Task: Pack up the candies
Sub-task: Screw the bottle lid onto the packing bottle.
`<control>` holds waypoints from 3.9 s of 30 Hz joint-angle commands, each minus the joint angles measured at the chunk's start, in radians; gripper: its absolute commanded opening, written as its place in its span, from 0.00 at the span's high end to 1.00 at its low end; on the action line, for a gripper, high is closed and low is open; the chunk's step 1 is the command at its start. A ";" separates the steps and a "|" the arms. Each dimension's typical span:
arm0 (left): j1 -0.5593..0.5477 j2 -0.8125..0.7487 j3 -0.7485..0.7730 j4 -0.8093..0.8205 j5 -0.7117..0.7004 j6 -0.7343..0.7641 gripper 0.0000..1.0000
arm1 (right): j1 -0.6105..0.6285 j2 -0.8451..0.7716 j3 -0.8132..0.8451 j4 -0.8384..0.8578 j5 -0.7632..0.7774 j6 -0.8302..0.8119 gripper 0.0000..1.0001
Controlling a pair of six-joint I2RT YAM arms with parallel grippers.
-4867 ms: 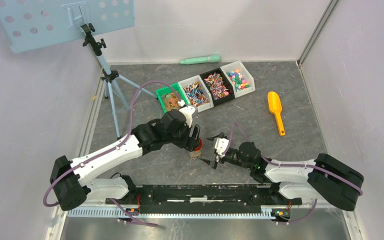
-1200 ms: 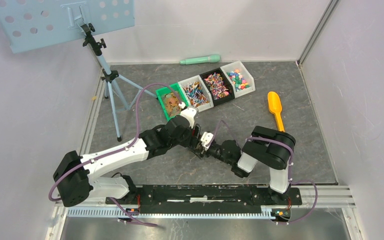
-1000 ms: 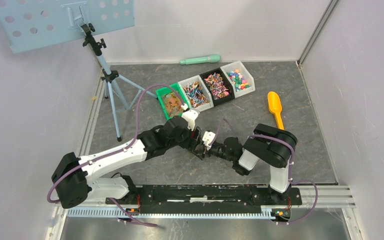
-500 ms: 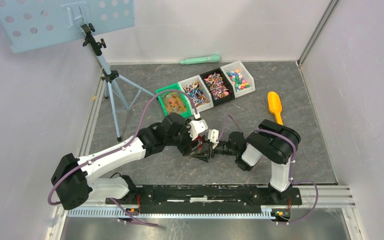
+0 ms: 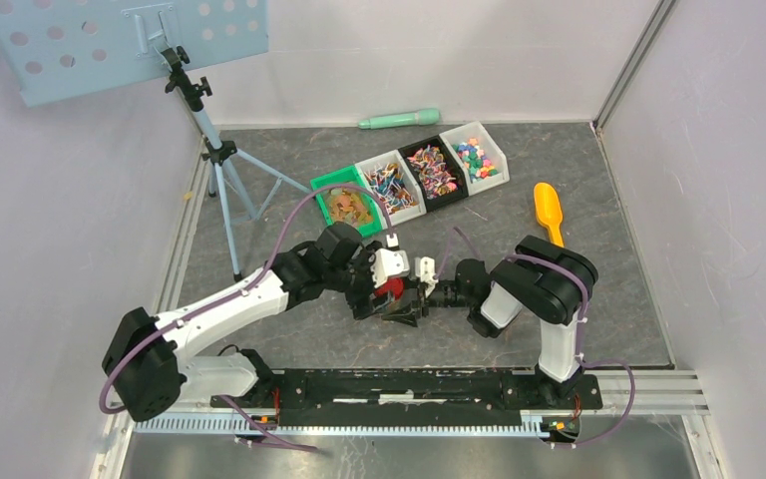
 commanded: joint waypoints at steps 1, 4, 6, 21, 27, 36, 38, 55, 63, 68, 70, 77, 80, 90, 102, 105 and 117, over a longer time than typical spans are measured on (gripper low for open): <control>-0.011 -0.076 -0.016 -0.061 -0.044 -0.097 0.04 | 0.003 -0.011 0.016 0.489 0.009 0.021 0.60; -0.011 -0.150 -0.011 -0.059 -0.104 -0.181 0.00 | 0.010 -0.036 -0.006 0.488 0.053 -0.003 0.59; -0.011 -0.200 -0.006 -0.069 -0.128 -0.256 0.00 | 0.014 -0.050 -0.017 0.488 0.089 -0.020 0.60; -0.013 -0.151 0.221 -0.273 -0.551 -0.989 0.07 | 0.112 -0.184 -0.082 0.365 0.404 -0.243 0.59; -0.090 0.000 0.345 -0.369 -0.645 -1.054 0.07 | 0.155 -0.201 -0.072 0.305 0.465 -0.290 0.60; -0.190 0.086 0.393 -0.405 -0.769 -1.089 0.06 | 0.177 -0.205 -0.057 0.287 0.484 -0.291 0.59; -0.198 0.091 0.387 -0.394 -0.769 -1.093 0.07 | 0.180 -0.204 -0.056 0.285 0.486 -0.290 0.59; -0.220 0.098 0.317 -0.262 -0.726 -1.063 0.07 | 0.186 -0.192 -0.052 0.296 0.487 -0.270 0.59; -0.220 0.124 0.294 -0.245 -0.717 -1.040 0.19 | 0.186 -0.189 -0.052 0.313 0.485 -0.257 0.59; -0.220 0.097 0.241 -0.240 -0.726 -1.008 0.33 | 0.182 -0.197 -0.061 0.301 0.460 -0.262 0.59; -0.220 0.085 0.224 -0.231 -0.707 -0.963 0.37 | 0.174 -0.200 -0.070 0.317 0.430 -0.257 0.59; -0.217 0.033 0.166 -0.177 -0.540 -0.774 0.46 | 0.118 -0.201 -0.095 0.403 0.293 -0.202 0.60; -0.215 0.050 0.175 -0.193 -0.455 -0.686 0.47 | 0.096 -0.202 -0.095 0.415 0.220 -0.186 0.60; -0.196 0.068 0.205 -0.197 -0.288 -0.556 0.41 | 0.056 -0.199 -0.100 0.487 0.072 -0.089 0.61; -0.186 -0.012 0.265 -0.155 -0.505 -0.785 0.01 | 0.055 -0.232 -0.106 0.364 0.233 -0.106 0.60; -0.190 -0.030 0.223 -0.118 -0.611 -0.864 0.01 | 0.055 -0.227 -0.095 0.353 0.237 -0.083 0.60; -0.242 -0.033 0.117 0.115 -0.676 -0.800 0.03 | 0.055 -0.215 -0.051 0.320 0.222 -0.006 0.60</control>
